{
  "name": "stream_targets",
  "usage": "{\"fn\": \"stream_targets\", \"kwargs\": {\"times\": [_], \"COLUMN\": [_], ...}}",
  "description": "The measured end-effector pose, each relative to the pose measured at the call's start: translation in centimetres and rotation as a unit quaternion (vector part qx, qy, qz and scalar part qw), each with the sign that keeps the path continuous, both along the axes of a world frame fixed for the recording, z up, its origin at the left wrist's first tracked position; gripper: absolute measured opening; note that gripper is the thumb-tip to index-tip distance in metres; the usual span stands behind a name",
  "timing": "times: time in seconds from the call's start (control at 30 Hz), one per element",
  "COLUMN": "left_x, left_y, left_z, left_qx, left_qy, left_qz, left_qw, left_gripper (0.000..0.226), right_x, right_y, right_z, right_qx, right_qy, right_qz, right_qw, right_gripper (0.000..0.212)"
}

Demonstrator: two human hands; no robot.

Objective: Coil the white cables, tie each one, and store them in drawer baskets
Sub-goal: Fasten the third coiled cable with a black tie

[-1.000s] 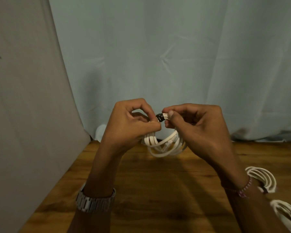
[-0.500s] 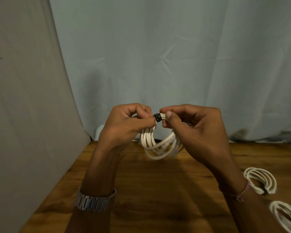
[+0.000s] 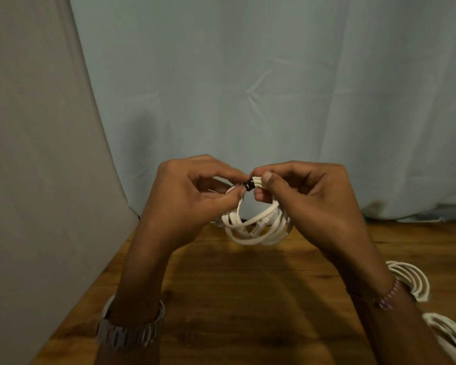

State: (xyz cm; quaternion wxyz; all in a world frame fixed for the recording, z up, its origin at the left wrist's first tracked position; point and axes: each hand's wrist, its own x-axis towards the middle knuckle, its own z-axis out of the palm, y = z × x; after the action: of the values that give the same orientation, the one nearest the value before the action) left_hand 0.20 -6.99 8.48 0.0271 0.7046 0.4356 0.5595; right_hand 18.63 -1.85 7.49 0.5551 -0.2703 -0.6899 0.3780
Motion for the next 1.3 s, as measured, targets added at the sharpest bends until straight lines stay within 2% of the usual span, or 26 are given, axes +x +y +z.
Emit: {"fn": "stream_targets", "kwargs": {"times": [0.17,0.3,0.6,0.87,1.0,1.1,1.3], "left_x": [0.0,-0.2,-0.7,-0.2,0.1,0.2,0.2], "left_y": [-0.6,-0.9,-1.1,-0.5,-0.4,-0.3,-0.3], "left_z": [0.2,0.4,0.7,0.3,0.1,0.0,-0.1], "left_qx": [0.058,0.066,0.062,0.032,0.023,0.018,0.016], "left_qy": [0.098,0.170,0.228,0.183,0.161,0.138,0.087], "left_qz": [0.045,0.066,0.068,0.091,0.098,0.108,0.104], "left_qw": [0.993,0.981,0.969,0.978,0.982,0.984,0.991], "left_gripper": [0.024,0.021,0.011,0.013,0.002,0.014,0.016], "right_x": [0.1,0.3,0.1,0.0,0.0,-0.1,-0.2], "right_y": [-0.2,-0.3,-0.1,0.1,0.1,0.0,-0.2], "right_z": [0.1,0.2,0.1,0.0,0.0,0.1,0.1], "right_qx": [-0.002,-0.007,-0.026,-0.007,-0.009,-0.010,-0.023], "right_qy": [-0.016,-0.031,-0.062,-0.079,-0.064,-0.057,-0.036], "right_qz": [0.008,0.022,0.045,0.024,0.018,0.013,0.021], "right_qw": [1.000,0.999,0.997,0.997,0.998,0.998,0.999], "right_gripper": [0.013,0.013,0.013,0.014,0.013,0.013,0.013]}}
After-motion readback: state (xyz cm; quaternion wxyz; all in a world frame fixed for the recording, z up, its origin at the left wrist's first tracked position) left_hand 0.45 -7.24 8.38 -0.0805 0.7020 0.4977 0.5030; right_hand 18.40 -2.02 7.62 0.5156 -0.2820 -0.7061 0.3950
